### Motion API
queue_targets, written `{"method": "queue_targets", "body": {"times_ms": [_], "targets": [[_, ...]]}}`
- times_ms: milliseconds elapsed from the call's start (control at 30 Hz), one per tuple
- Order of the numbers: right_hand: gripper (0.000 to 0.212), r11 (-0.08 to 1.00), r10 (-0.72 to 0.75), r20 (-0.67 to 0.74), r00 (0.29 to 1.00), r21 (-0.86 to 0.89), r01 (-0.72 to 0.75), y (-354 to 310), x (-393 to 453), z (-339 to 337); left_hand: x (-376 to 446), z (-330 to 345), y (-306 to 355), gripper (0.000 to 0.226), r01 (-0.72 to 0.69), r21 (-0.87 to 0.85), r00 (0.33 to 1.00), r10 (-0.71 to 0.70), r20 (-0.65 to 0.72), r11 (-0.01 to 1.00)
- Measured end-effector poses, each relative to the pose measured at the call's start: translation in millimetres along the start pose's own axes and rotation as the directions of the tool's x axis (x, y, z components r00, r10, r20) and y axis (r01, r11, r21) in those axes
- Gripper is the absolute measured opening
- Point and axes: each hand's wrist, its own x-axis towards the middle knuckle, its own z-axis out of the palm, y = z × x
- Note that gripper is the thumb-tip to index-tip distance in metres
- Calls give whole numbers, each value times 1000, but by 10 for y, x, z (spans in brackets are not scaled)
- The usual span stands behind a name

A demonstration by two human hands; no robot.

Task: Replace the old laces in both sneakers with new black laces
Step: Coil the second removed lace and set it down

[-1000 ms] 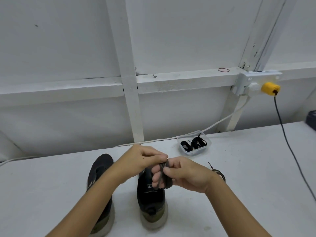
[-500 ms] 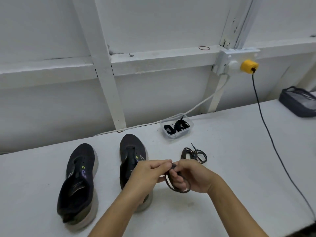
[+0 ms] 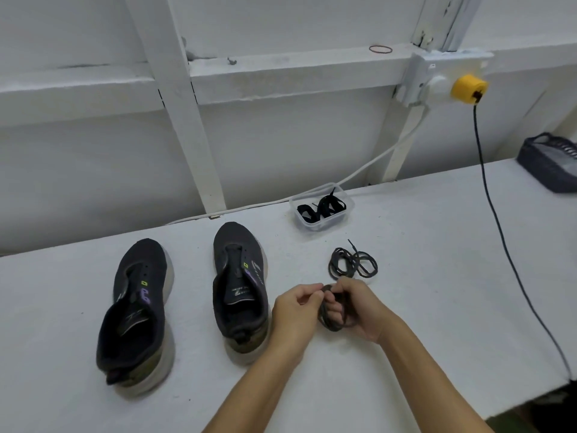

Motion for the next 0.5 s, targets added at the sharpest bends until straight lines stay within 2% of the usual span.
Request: {"method": "queue_targets", "body": {"times_ms": [133,233,300,400,467,500], "targets": [[30,985,-60,-93,994,-167,44,-150,169,80,199,81,44,15,22,-102,995,-31,-90,995],[24,923,-163,-189,968,-376,82,-277,273,124,319,135,44,15,-22,-22,985,18,-173,1000],[24,855,-222,-187,957,-510,98,-357,314,115,371,171,28,15,-19,24,978,24,-207,1000],[19,803,-276,-175,945,-583,126,-412,388,74,478,174,49,14,-28,94,959,53,-279,995],[5,752,-361,-217,907,-643,146,-416,437,45,536,187,94,14,-42,167,951,91,-295,985],[9,709,-416,-232,879,-688,154,-414,465,39,562,199,120,15,-41,200,948,101,-302,979]]}}
